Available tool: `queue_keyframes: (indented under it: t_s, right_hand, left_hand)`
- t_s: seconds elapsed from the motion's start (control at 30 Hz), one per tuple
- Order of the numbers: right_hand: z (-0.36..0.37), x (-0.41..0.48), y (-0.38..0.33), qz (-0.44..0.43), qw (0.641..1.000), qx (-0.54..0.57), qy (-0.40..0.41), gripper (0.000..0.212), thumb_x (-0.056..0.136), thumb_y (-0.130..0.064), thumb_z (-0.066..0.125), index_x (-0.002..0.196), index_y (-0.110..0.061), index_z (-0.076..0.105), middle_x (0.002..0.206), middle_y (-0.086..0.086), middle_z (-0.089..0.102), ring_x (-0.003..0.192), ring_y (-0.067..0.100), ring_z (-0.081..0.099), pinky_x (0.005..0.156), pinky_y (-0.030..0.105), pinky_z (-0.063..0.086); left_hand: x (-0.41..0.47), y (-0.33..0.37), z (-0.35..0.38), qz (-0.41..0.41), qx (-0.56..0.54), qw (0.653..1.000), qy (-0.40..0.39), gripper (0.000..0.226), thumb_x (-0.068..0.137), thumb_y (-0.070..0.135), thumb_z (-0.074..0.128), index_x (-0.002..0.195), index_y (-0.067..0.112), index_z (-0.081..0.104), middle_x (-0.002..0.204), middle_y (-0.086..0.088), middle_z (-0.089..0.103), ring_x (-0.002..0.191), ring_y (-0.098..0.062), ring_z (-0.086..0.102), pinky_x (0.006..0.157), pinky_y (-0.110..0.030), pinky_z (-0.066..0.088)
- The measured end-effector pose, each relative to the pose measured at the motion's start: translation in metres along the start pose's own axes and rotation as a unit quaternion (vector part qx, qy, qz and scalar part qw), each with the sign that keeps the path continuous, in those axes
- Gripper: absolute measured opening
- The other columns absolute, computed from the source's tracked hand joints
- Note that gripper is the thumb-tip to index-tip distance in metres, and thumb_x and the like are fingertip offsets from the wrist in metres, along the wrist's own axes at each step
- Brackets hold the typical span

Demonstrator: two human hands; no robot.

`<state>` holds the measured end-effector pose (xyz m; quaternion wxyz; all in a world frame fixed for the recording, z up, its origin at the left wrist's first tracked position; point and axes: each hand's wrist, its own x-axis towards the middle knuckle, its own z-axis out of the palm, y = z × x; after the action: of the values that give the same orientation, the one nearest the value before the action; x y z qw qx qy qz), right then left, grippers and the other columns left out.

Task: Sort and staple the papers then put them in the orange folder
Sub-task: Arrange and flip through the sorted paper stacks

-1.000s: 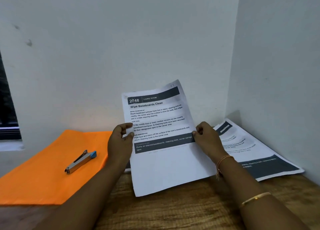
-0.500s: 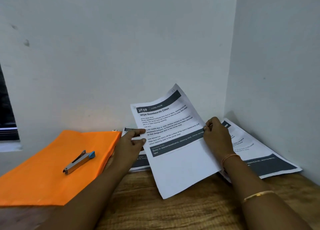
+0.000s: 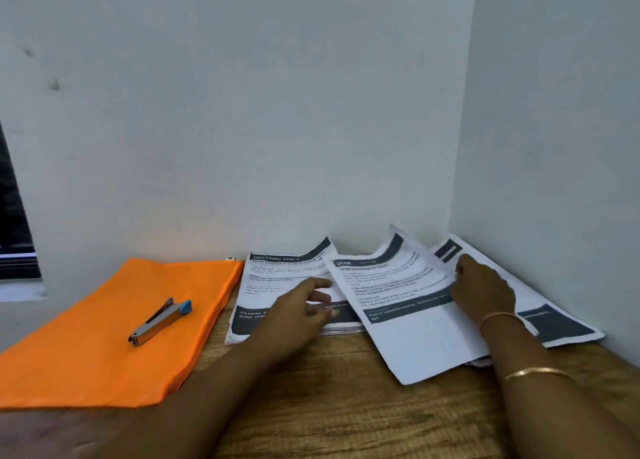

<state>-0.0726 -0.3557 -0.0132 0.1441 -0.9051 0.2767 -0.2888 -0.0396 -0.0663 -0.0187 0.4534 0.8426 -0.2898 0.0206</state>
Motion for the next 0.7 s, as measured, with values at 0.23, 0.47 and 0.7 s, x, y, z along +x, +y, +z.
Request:
queue_keyframes:
  t_s: [0.23,0.47,0.7]
  right_hand:
    - [0.002,0.005,0.011,0.079,0.995,-0.012,-0.054,0.013,0.088,-0.014,0.049,0.100,-0.015,0.051,0.098,0.010,0.056,0.094,0.031,0.052,0.093,0.040,0.034]
    - [0.002,0.009,0.017,0.109,0.993,-0.009,-0.039,0.034,0.088,-0.020,0.050,0.122,-0.014,0.050,0.125,0.012,0.052,0.119,0.034,0.045,0.100,0.042,0.030]
    - [-0.006,0.021,0.046,0.128,0.987,-0.085,-0.043,0.045,0.092,-0.037,0.046,0.129,-0.013,0.045,0.136,0.017,0.042,0.128,0.037,0.038,0.107,0.050,0.028]
  left_hand:
    - [-0.008,0.013,0.014,0.066,0.108,0.991,-0.046,0.036,0.090,0.032,0.060,0.124,0.034,0.051,0.123,0.015,0.058,0.107,0.005,0.051,0.088,-0.011,0.040]
    - [-0.016,0.019,0.026,0.120,0.142,0.980,-0.069,0.034,0.091,0.034,0.058,0.125,0.032,0.054,0.122,0.017,0.058,0.104,0.008,0.051,0.082,0.001,0.035]
    - [-0.014,0.035,0.055,0.031,0.066,0.997,-0.027,0.030,0.093,0.042,0.051,0.119,0.028,0.055,0.096,0.021,0.058,0.079,0.014,0.051,0.065,0.001,0.037]
